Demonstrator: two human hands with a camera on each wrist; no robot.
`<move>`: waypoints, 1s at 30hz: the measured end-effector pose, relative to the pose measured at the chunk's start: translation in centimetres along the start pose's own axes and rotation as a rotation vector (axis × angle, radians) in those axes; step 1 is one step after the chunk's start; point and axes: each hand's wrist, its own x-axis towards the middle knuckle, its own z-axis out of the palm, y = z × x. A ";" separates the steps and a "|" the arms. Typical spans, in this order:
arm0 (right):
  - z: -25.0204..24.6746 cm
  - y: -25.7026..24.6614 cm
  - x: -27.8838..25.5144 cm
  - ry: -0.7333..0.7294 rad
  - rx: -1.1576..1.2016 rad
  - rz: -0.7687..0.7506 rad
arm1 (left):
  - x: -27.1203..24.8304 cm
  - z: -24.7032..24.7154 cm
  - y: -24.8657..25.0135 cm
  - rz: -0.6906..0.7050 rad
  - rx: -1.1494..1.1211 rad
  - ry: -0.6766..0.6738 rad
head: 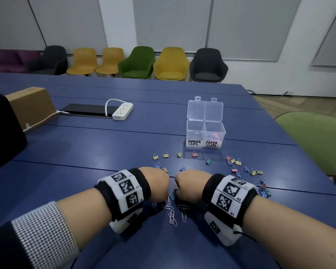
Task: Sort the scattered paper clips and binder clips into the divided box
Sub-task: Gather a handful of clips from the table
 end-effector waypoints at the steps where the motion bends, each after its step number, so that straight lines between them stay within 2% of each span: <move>1: -0.2 0.6 0.0 0.018 0.102 0.000 | 0.0 -0.1 -0.7 -0.001 -0.070 0.011; 3: -0.5 2.1 -0.3 0.061 0.372 0.014 | 0.0 -0.2 -2.5 -0.021 -0.320 0.048; 4: -0.5 2.8 -0.5 0.071 0.572 0.037 | -0.2 -0.1 -3.3 -0.018 -0.558 0.045; 7: -0.1 4.5 -1.2 0.025 1.367 0.133 | -1.0 0.5 -5.2 0.077 -1.552 -0.029; 8: 0.1 5.0 -1.4 -0.009 1.603 0.144 | -1.2 0.7 -5.6 0.111 -1.822 -0.086; 10: 0.2 5.4 -1.8 -0.062 1.941 0.136 | -1.7 1.2 -5.9 0.172 -2.191 -0.164; 12: 0.2 5.4 -2.0 -0.077 2.064 0.082 | -1.9 1.8 -6.0 0.201 -2.386 -0.148; 13: 0.3 5.2 -2.0 -0.072 2.036 0.059 | -2.0 2.1 -6.0 0.202 -2.424 -0.133; 15: 0.5 4.8 -1.8 -0.050 1.831 0.055 | -2.0 2.4 -5.9 0.156 -2.412 -0.124; 19: 0.2 3.3 -2.1 0.032 1.001 0.065 | -1.9 2.8 -5.5 -0.040 -2.098 -0.111; 22: 0.0 2.4 -2.0 0.092 0.391 -0.059 | -1.6 3.1 -5.1 -0.110 -1.776 -0.040; 25: 0.1 1.8 -2.0 0.009 0.124 -0.068 | -1.4 2.7 -4.8 -0.146 -1.613 0.005; 27: 0.5 1.6 -2.4 -0.038 -0.031 -0.071 | -1.4 2.4 -4.6 -0.117 -1.503 0.030; 30: 1.2 1.4 -3.7 -0.061 -0.154 -0.108 | -1.6 2.5 -4.8 0.024 -1.025 0.085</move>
